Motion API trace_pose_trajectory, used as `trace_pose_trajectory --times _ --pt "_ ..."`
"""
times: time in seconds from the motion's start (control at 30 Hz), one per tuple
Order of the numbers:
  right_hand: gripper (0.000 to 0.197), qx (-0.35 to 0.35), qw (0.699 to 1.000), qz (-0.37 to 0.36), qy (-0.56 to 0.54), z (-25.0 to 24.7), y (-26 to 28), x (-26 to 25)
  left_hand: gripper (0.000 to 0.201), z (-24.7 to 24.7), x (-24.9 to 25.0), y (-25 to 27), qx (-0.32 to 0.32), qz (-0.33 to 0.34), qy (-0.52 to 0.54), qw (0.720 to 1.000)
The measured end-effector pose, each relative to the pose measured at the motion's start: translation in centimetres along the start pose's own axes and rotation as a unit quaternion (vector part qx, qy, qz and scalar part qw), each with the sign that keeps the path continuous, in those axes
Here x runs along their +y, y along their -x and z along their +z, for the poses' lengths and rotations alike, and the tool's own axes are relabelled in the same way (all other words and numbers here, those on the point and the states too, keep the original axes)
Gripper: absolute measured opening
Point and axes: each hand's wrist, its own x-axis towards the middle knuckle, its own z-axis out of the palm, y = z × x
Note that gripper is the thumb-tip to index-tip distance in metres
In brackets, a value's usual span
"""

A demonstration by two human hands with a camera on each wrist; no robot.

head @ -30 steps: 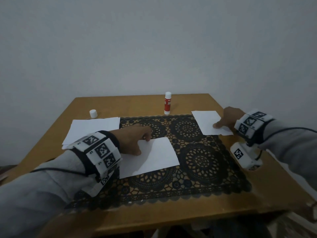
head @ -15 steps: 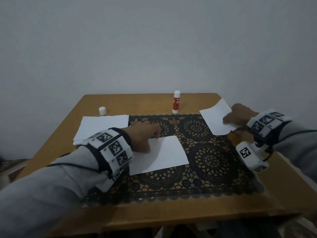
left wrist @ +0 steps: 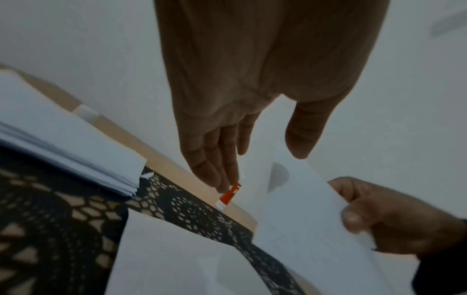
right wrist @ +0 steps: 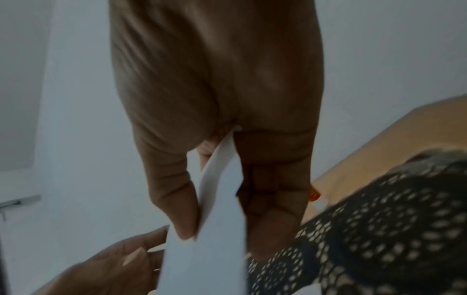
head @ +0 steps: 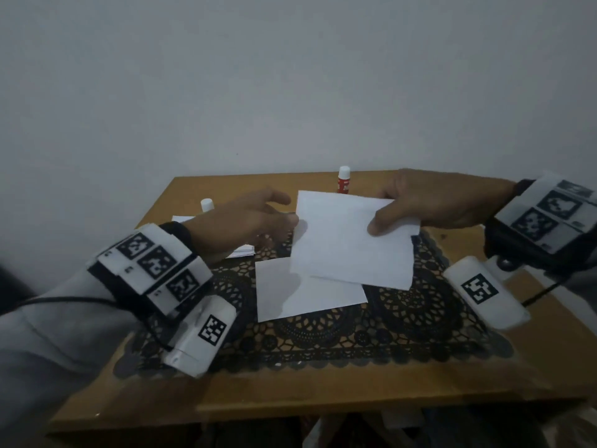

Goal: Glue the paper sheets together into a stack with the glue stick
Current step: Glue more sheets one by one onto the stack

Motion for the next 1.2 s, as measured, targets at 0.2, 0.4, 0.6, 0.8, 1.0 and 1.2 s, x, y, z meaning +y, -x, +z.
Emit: trace_pose_trajectory --times 0.2,0.4,0.6,0.8,1.0,1.2 --pt "0.045 -0.033 0.979 -0.002 -0.199 1.8 -2.6 0.8 0.022 -0.5 -0.5 1.6 0.054 -0.015 0.067 0.996" --pt "0.039 -0.036 0.976 0.045 -0.21 2.6 -3.8 3.4 0.028 -0.8 -3.3 1.4 0.115 -0.064 0.049 0.99" --pt "0.022 -0.028 0.989 0.066 -0.133 3.4 -4.8 4.5 0.039 0.4 -3.8 1.4 0.063 -0.098 -0.202 0.973" --pt "0.026 0.015 0.998 0.032 -0.043 4.5 -6.0 5.2 0.044 0.2 -3.6 0.8 0.044 -0.126 -0.272 0.953" --pt "0.028 0.017 1.0 0.003 0.01 4.9 -6.3 5.6 0.039 0.5 -4.1 0.8 0.027 -0.144 -0.281 0.949" --pt "0.028 0.01 0.999 -0.024 0.045 4.9 -6.3 5.8 0.037 0.5 -4.2 0.7 0.015 -0.143 -0.29 0.946"
